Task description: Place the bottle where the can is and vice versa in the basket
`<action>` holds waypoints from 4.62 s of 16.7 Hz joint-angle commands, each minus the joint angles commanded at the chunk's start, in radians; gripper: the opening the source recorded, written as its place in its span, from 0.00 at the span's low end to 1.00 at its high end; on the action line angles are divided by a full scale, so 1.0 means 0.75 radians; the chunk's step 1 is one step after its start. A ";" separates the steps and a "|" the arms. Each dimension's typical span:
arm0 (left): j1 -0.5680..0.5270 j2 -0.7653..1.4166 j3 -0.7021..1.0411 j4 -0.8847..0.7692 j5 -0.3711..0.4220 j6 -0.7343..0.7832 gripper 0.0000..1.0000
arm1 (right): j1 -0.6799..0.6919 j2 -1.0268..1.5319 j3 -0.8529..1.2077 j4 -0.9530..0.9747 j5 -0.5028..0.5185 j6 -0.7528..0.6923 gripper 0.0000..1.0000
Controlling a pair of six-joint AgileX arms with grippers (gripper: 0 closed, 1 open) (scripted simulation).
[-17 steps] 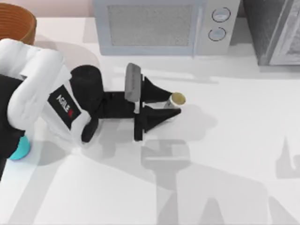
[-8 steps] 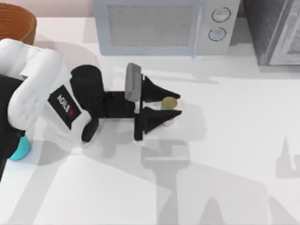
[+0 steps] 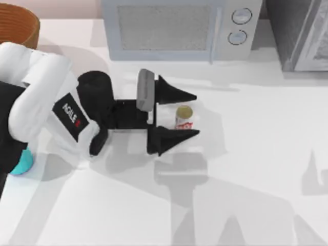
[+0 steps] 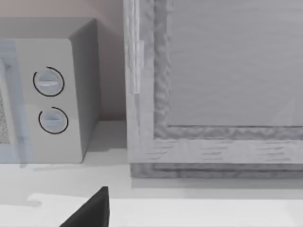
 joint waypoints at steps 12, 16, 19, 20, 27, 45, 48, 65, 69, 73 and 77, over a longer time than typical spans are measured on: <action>0.112 -0.290 -0.187 -0.226 -0.205 -0.023 1.00 | 0.000 0.000 0.000 0.000 0.000 0.000 1.00; 0.224 -0.762 -0.419 -0.503 -0.465 -0.017 1.00 | 0.000 0.000 0.000 0.000 0.000 0.000 1.00; 0.306 -1.243 -0.625 -0.743 -0.690 -0.009 1.00 | 0.000 0.000 0.000 0.000 0.000 0.000 1.00; 0.331 -1.417 -0.697 -0.825 -0.767 -0.007 1.00 | 0.000 0.000 0.000 0.000 0.000 0.000 1.00; 0.459 -2.613 -1.203 -1.362 -1.276 -0.011 1.00 | 0.000 0.000 0.000 0.000 0.000 0.000 1.00; 0.505 -3.365 -1.630 -1.733 -1.660 -0.036 1.00 | 0.000 0.000 0.000 0.000 0.000 0.000 1.00; 0.516 -3.215 -1.656 -1.625 -1.667 -0.037 1.00 | 0.000 0.000 0.000 0.000 0.000 0.000 1.00; 0.514 -1.537 -1.726 -0.093 -1.617 -0.007 1.00 | 0.000 0.000 0.000 0.000 0.000 0.000 1.00; 0.514 -1.215 -1.740 0.191 -1.608 -0.003 1.00 | 0.000 0.000 0.000 0.000 0.000 0.000 1.00; 0.514 -1.042 -1.748 0.341 -1.603 0.000 1.00 | 0.000 0.000 0.000 0.000 0.000 0.000 1.00; 0.514 -1.029 -1.748 0.352 -1.603 0.000 1.00 | 0.000 0.000 0.000 0.000 0.000 0.000 1.00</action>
